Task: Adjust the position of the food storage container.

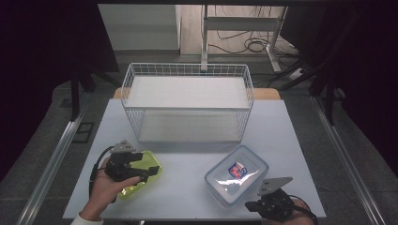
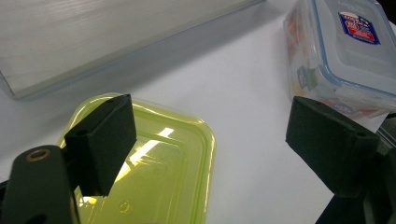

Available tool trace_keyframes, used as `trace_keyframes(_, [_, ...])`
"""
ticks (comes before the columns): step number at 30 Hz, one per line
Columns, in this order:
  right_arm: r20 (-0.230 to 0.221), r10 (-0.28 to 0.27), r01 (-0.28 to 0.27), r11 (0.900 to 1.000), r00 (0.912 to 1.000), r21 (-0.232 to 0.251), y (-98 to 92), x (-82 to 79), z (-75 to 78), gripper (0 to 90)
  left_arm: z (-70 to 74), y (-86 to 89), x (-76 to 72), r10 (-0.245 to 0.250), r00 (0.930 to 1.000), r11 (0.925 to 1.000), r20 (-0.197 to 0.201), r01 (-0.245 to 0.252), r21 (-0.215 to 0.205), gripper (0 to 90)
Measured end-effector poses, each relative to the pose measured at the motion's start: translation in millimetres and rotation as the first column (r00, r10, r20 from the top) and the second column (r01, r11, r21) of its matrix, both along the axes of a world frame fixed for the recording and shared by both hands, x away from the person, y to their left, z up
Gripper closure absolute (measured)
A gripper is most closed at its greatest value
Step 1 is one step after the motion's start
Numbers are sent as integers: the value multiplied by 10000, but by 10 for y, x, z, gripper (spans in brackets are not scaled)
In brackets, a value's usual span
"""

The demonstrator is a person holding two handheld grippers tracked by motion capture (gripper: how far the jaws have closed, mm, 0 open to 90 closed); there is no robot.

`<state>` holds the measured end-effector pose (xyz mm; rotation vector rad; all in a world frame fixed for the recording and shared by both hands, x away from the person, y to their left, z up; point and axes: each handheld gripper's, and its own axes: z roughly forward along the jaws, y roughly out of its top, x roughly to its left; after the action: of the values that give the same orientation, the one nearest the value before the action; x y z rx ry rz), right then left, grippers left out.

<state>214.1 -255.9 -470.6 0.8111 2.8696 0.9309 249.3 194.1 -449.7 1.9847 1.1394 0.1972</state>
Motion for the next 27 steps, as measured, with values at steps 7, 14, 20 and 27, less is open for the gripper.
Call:
trace_keyframes(7, [117, 167, -166, 9998, 9998, -100, 155, 17, -38, 884, 3, 17, -9, 3, 10000, 10000, -15, -3, 11, 157])
trace_keyframes(14, [264, 301, -291, 9988, 9992, -399, 287, 33, -65, 885, 20, 68, -15, 71, 10000, 9999, 19, -71, -78, 156])
trace_keyframes(20, [360, 397, -381, 9984, 9986, -417, 429, 44, -85, 884, -3, 82, -2, 58, 10000, 10000, -38, -58, -46, 157])
trace_keyframes(27, [590, 352, -337, 9991, 9976, -259, 633, 48, -149, 885, -3, 97, -6, 75, 10000, 9999, -56, -76, -83, 156])
